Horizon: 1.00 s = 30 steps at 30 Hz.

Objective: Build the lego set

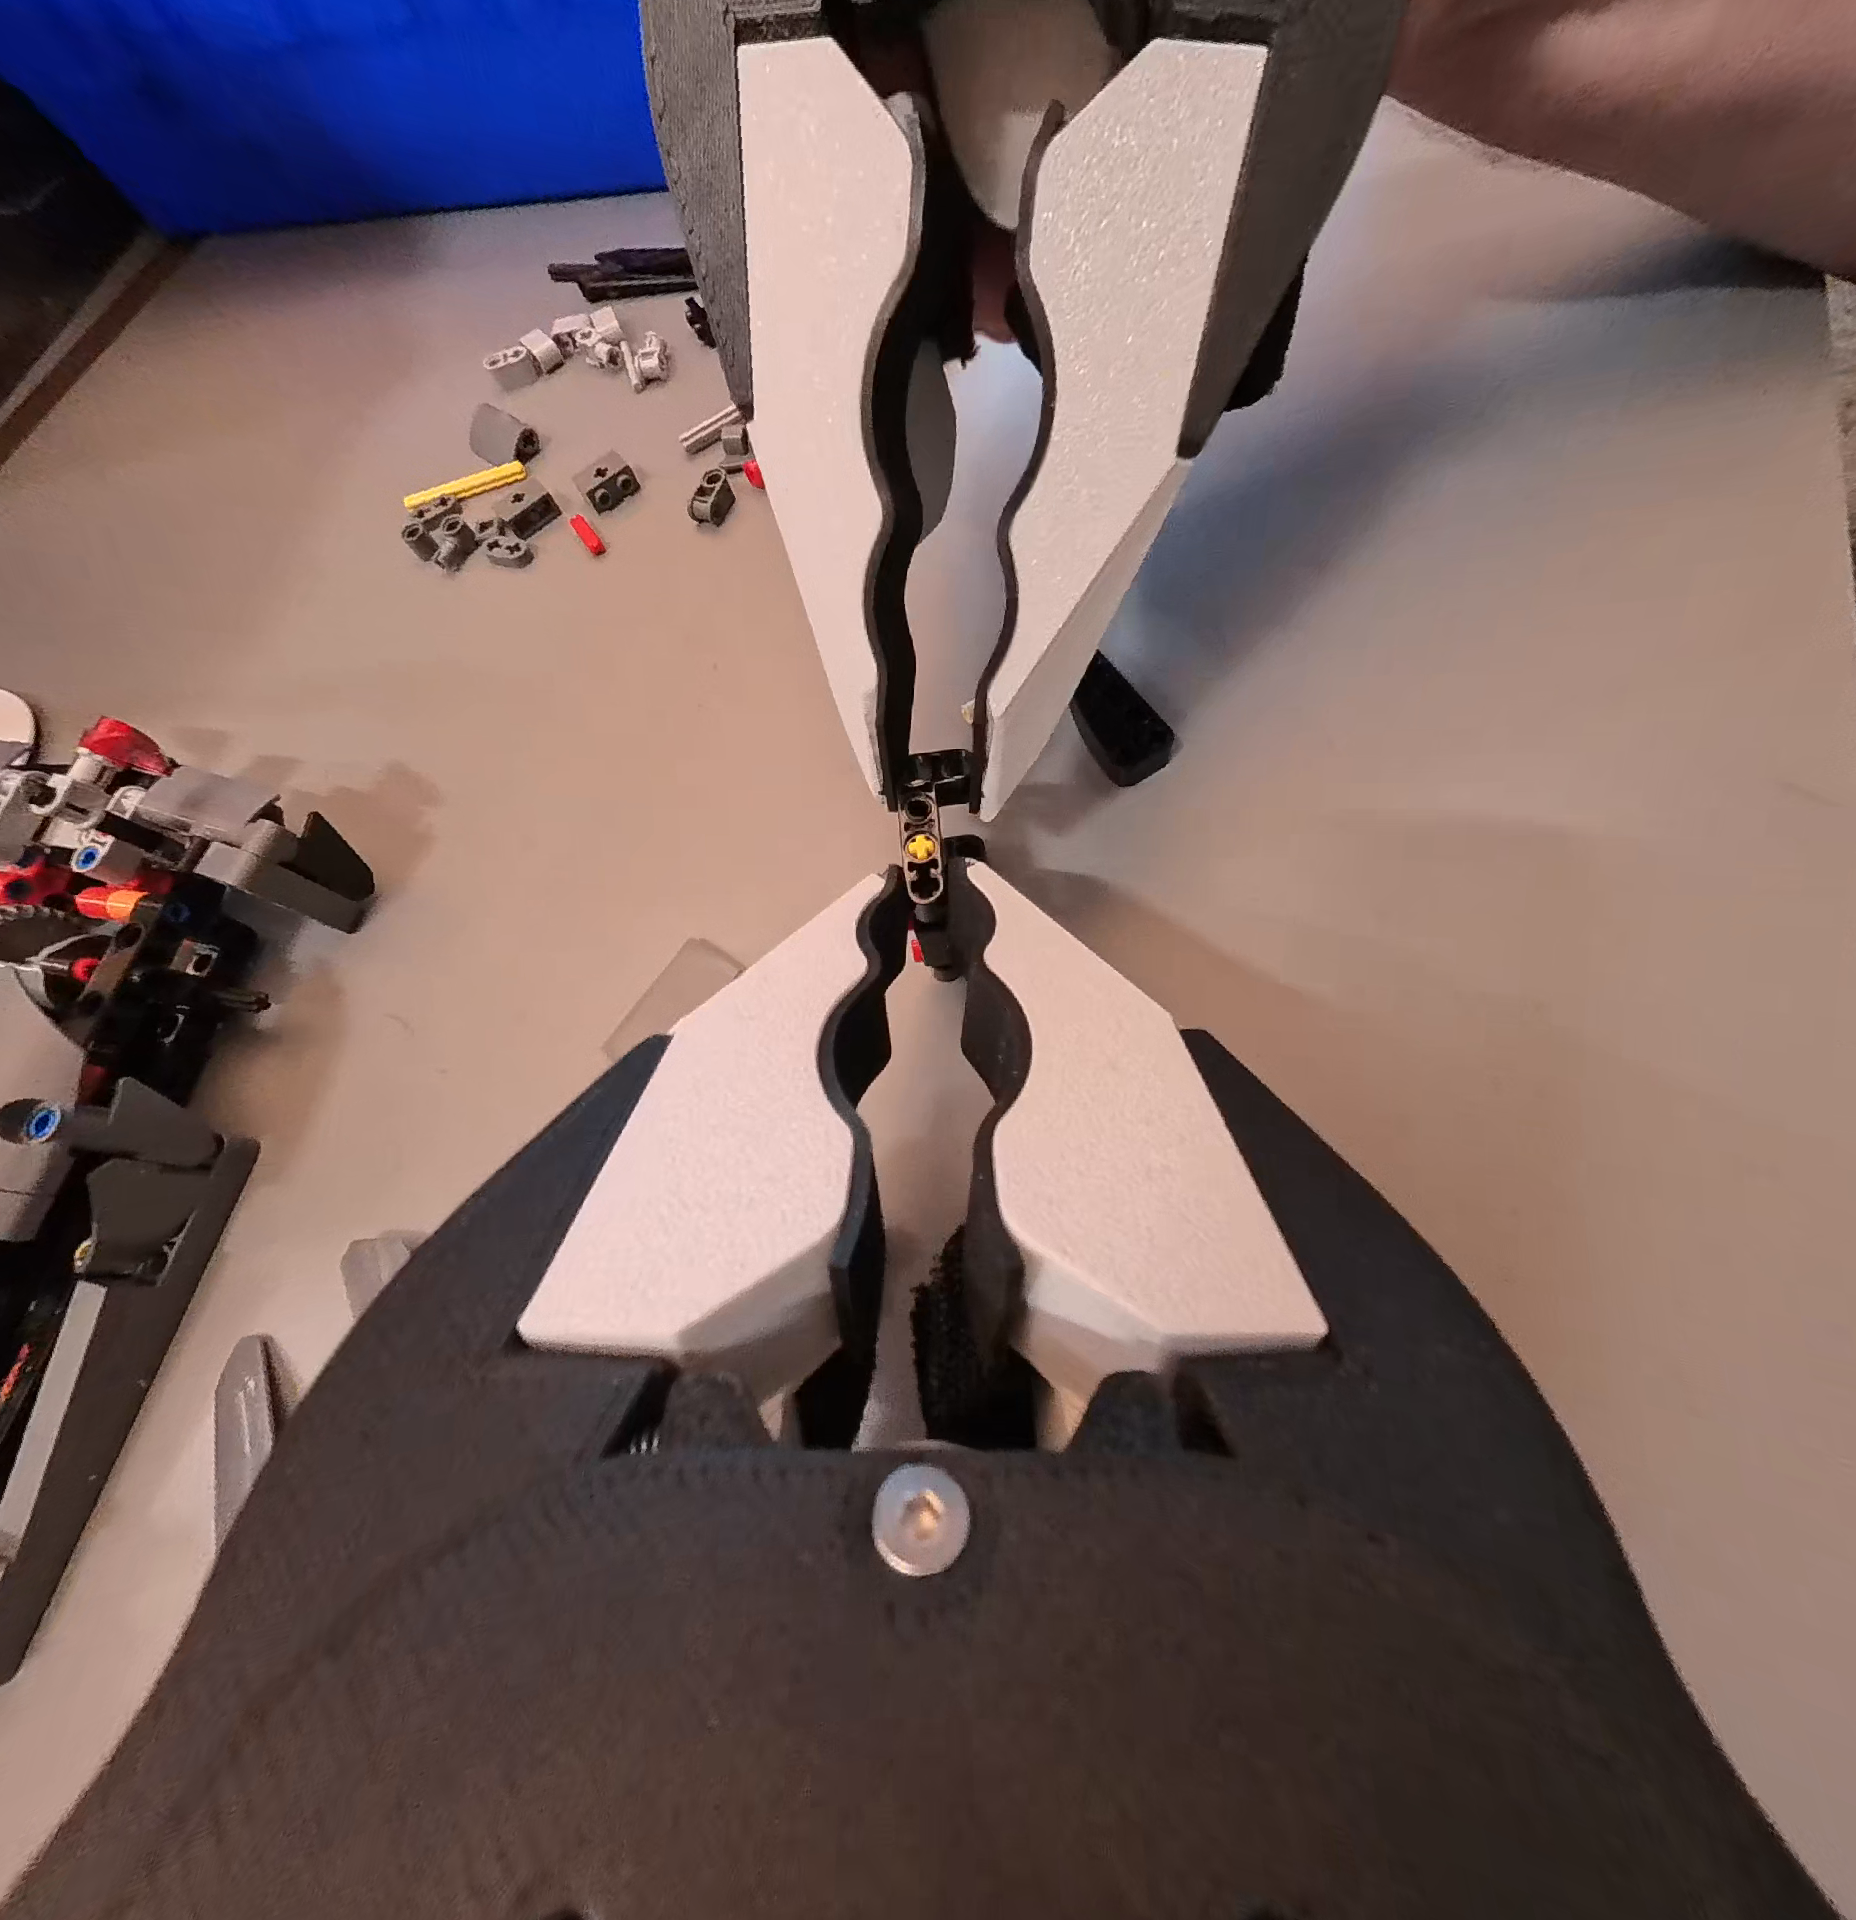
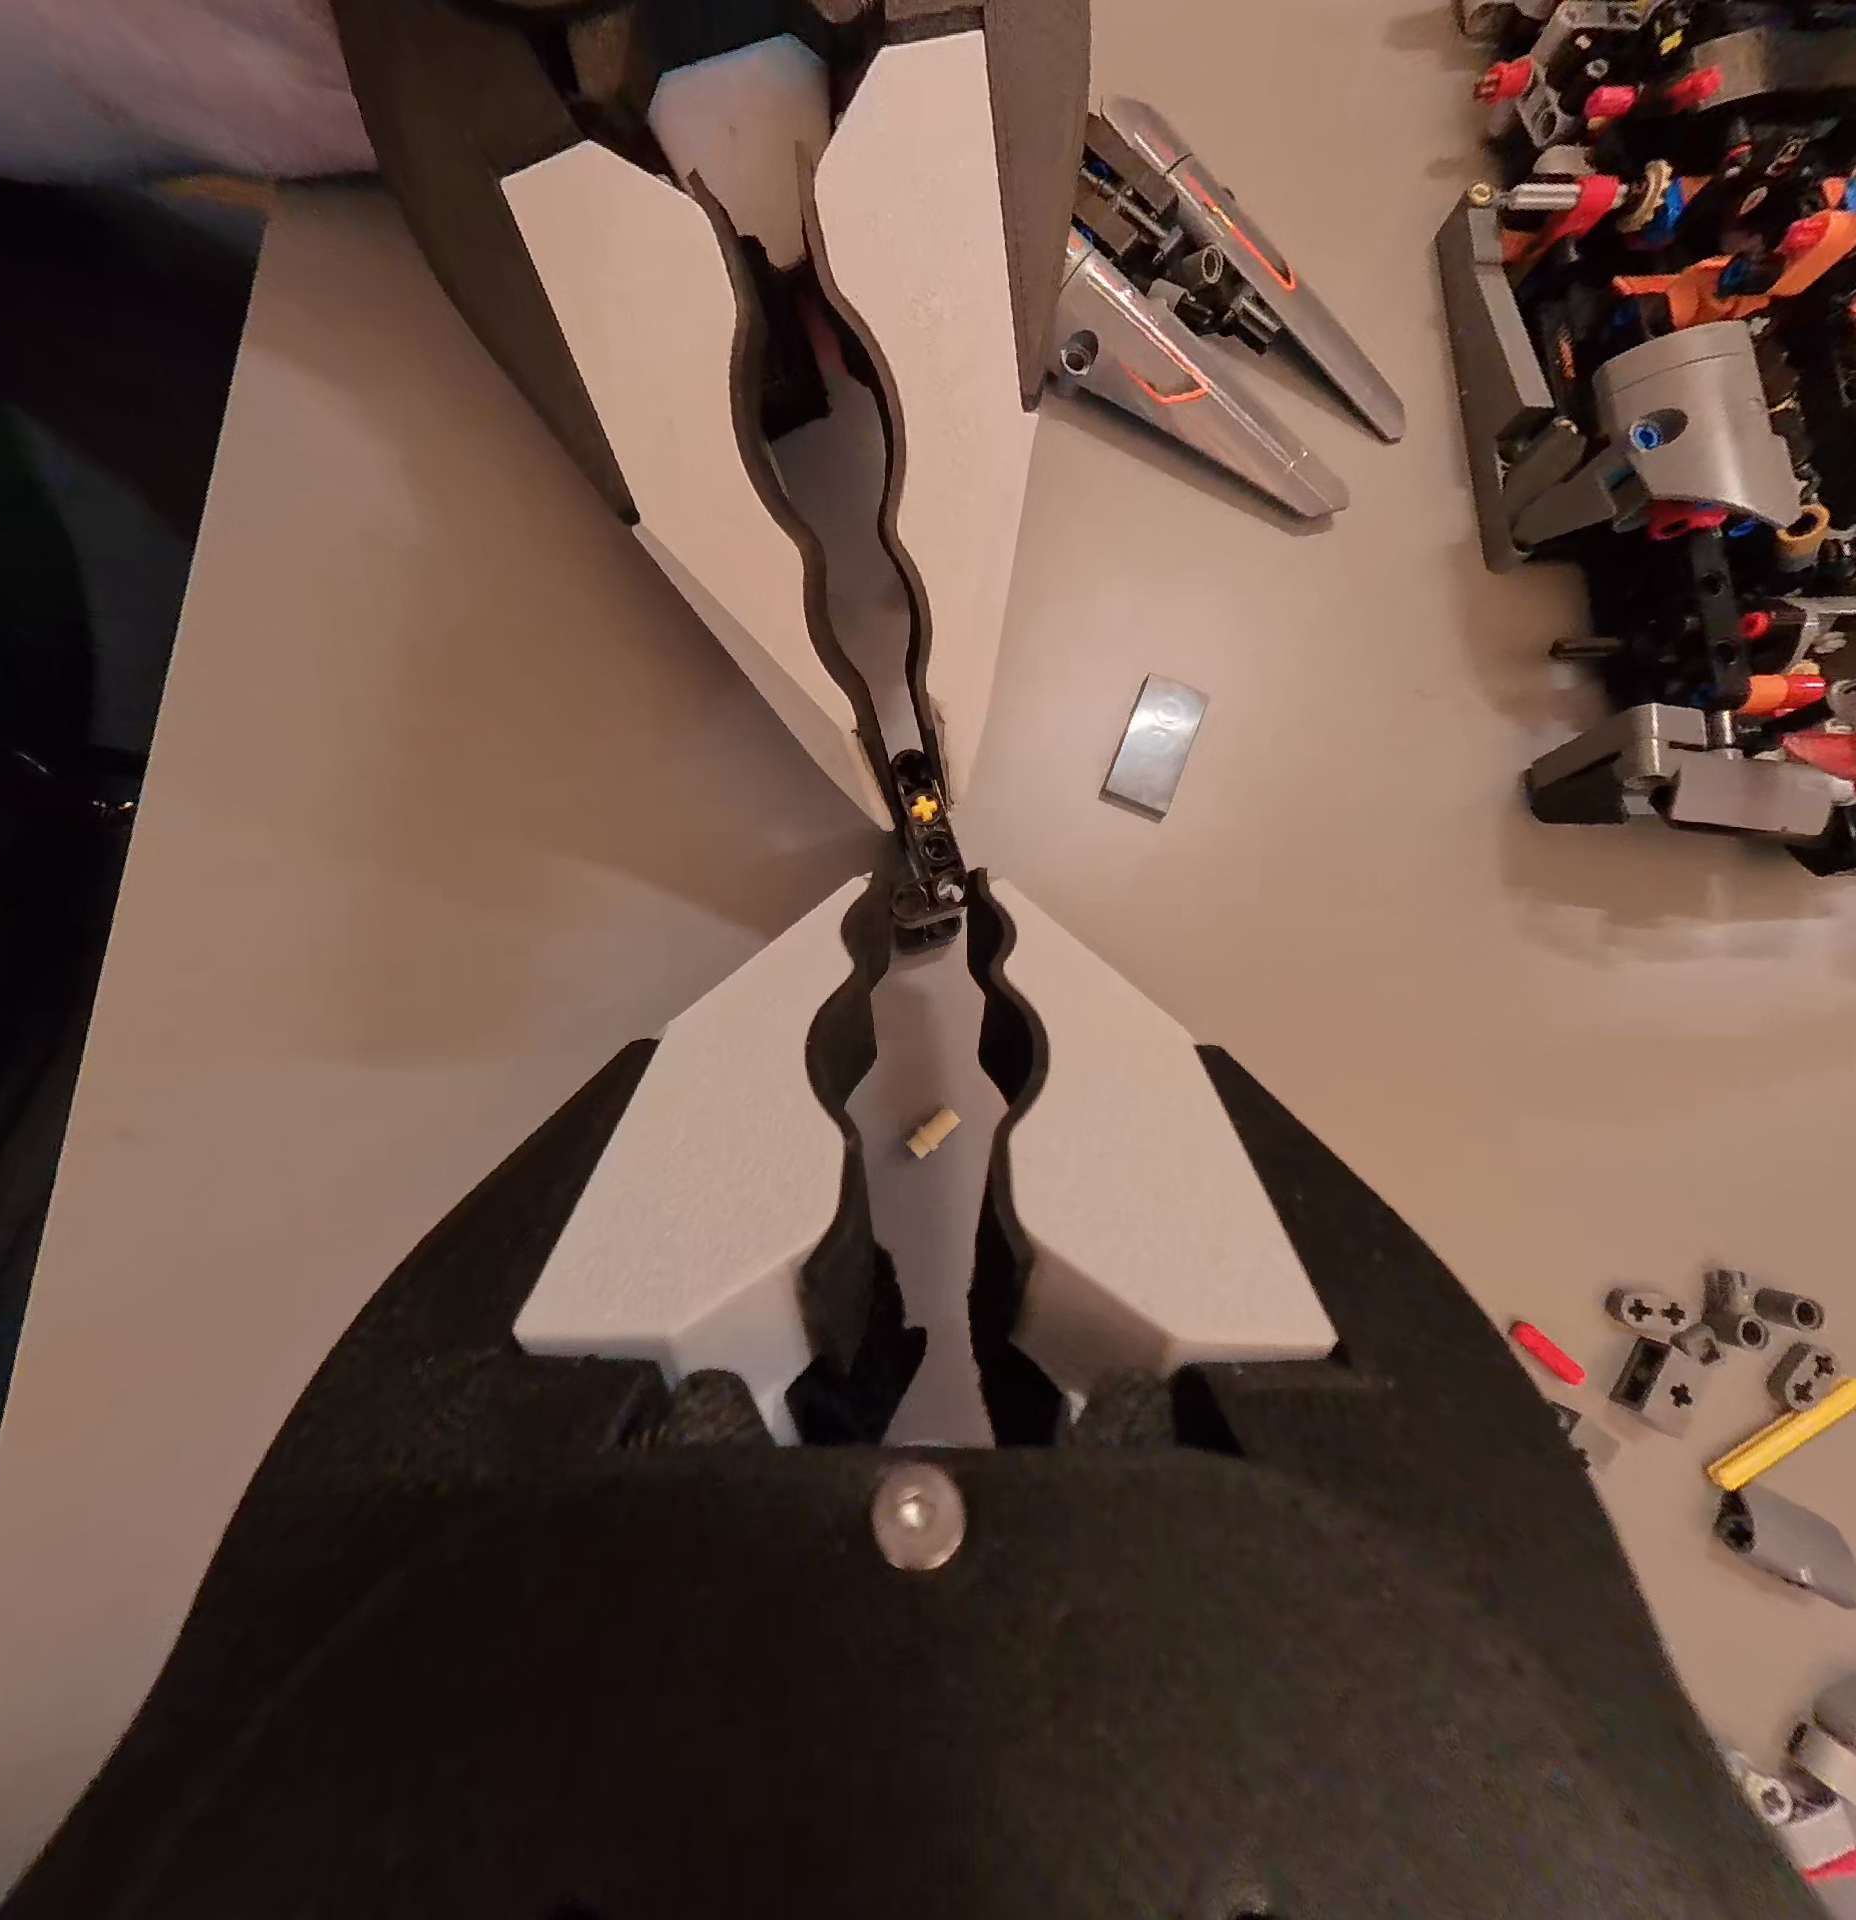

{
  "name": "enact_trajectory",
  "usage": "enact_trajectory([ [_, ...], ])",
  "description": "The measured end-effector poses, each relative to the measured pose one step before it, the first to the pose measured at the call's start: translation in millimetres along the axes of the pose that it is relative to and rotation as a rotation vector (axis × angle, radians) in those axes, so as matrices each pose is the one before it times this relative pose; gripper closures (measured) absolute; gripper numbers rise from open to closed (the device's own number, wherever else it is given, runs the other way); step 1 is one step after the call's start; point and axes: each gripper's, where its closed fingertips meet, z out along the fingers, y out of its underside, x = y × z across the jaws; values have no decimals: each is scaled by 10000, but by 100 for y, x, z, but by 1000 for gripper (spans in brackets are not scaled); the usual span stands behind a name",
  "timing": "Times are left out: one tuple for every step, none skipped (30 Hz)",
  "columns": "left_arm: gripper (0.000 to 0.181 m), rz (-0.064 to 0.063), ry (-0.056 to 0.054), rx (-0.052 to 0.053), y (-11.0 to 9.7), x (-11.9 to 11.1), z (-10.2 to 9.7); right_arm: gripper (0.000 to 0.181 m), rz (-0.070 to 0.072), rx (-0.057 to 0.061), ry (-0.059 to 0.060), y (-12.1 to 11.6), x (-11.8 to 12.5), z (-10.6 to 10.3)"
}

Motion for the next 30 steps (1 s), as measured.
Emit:
enact_trajectory([
  [176, -5, 11, 45, -10, -8, 15, 169, -13, -94, 10, 14, 13, 13],
  [176, -84, 35, 29, -4, 40, 2, 169, 3, -75, 0, 30, -3, 14],
  [176, -14, -22, -65, 25, 0, -11, 169, 80, 20, -20, 3, -5, 19],
  [176, 37, -17, 40, -24, 1, 24, 169, 140, 66, -66, 39, -1, 18],
  [176, -152, 84, 157, -27, 6, 7, 169, 102, 42, -83, 20, -6, 3],
  [176, -91, 60, 4, 26, -35, -23, 169, 11, 6, -46, -44, 27, 12],
  [176, 108, -24, -47, 1, -15, 7, 169, -31, -4, -36, -17, 22, 4],
  [175, 80, -33, -53, -6, 3, 2, 169, -8, 29, -50, 17, -4, -4],
  [176, 22, -23, -79, 18, -25, -16, 169, -44, 52, 16, -14, -6, -4],
  [176, -40, 38, -43, 1, 13, -18, 168, -71, 63, 87, -44, 2, -14],
  [176, -94, 52, 61, -67, 20, 25, 168, 27, 78, 84, -21, 21, -72],
  [176, -1, 99, 155, -126, 179, 74, 162, 212, 141, 52, -35, 105, -204],
  [176, -48, -97, 73, -53, -97, -4, 156, 318, 291, -58, -229, 48, -467],
  [176, 53, -153, -14, 6, -166, -82, 150, 239, 478, -198, -471, -218, -744],
  [176, 101, -120, -32, -22, -118, -81, 145, 135, 443, -120, -455, -244, -800],
  [172, 47, -5, -53, -32, 52, 24, 147, 79, 119, 66, -24, -58, -616],
  [166, 20, -7, -140, 123, 63, 127, 148, 41, -139, 188, 359, 81, -443],
  [164, 106, -67, -209, 364, 6, 138, 146, 37, -147, 194, 392, 58, -338],
  [164, 77, -65, -245, 484, -10, 120, 146, 41, -28, 165, 190, -10, -328],
  [163, -6, -110, -64, 224, -78, 58, 147, 16, 53, 126, 47, -112, -311],
  [164, -25, 42, 192, -168, 167, -41, 149, -4, 46, 136, 25, -106, -283],
  [162, -43, 165, 108, -158, 293, -63, 150, -5, 6, 209, 77, 43, -235],
  [160, -16, -92, 30, -113, -102, -41, 151, 26, 7, 251, 93, 188, -232],
  [161, 54, -92, 50, -145, -113, -68, 150, 58, 133, 227, -81, 251, -291],
  [157, 7, 27, 2, -72, 1, -136, 150, 48, 323, 236, -359, 332, -352],
  [153, -47, -171, 15, -76, -333, -205, 151, -15, 507, 303, -656, 433, -406],
  [153, -21, -142, 100, -190, -298, -316, 153, -19, 653, 323, -892, 491, -423],
  [151, -19, -28, 185, -305, -139, -393, 153, 68, 638, 217, -859, 425, -326],
  [148, -21, -71, 164, -261, -239, -428, 153, 125, 490, 216, -607, 536, -185],
  [147, 22, -122, 73, -147, -384, -452, 153, 105, 319, 272, -282, 727, -27],
])
